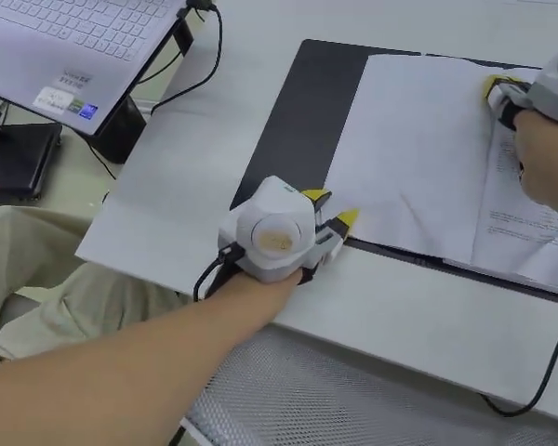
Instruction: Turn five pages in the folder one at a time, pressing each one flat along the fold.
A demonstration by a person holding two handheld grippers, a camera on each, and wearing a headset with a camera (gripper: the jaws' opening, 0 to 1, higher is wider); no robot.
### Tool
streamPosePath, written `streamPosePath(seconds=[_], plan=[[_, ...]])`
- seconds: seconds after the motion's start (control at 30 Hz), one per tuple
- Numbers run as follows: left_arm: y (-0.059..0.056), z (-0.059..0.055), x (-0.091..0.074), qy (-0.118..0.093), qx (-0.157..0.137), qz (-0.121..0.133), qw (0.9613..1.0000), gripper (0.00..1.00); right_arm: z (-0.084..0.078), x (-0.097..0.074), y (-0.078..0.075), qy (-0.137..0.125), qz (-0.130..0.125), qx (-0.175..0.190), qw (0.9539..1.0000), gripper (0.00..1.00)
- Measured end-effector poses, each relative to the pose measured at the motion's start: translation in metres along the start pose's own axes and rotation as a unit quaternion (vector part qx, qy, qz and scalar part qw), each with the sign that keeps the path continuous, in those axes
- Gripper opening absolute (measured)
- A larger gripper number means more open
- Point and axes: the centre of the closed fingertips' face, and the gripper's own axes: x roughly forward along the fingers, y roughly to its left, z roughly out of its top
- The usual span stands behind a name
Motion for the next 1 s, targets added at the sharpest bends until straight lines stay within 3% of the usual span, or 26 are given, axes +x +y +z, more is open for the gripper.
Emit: streamPosePath(seconds=[0.13, 0.3, 0.63, 0.9, 0.97, 1.0], plan=[[0.000, 0.000, 0.000, -0.001, 0.000, 0.000, 1.0000, 0.22, 0.005, 0.017, -0.009, 0.001, -0.005, -0.008, 1.0000, 0.00], [0.001, -0.001, 0.000, -0.001, -0.001, 0.000, 1.0000, 0.22, 0.001, 0.018, -0.011, 0.002, -0.004, -0.003, 1.0000, 0.00], [0.001, 0.000, -0.001, -0.002, -0.002, 0.000, 1.0000, 0.22, -0.004, 0.008, -0.012, -0.002, 0.012, 0.009, 0.9999, 0.00], [0.001, -0.001, 0.000, -0.004, -0.002, 0.000, 1.0000, 0.22, -0.017, -0.010, -0.002, 0.002, 0.030, 0.028, 0.9991, 0.00], [0.001, -0.001, 0.000, -0.004, -0.003, 0.000, 1.0000, 0.22, -0.016, -0.023, 0.007, 0.001, 0.035, 0.030, 0.9989, 0.00], [0.001, -0.001, 0.000, -0.004, -0.003, 0.000, 1.0000, 0.22, -0.014, -0.019, 0.006, 0.002, 0.037, 0.029, 0.9989, 0.00]])
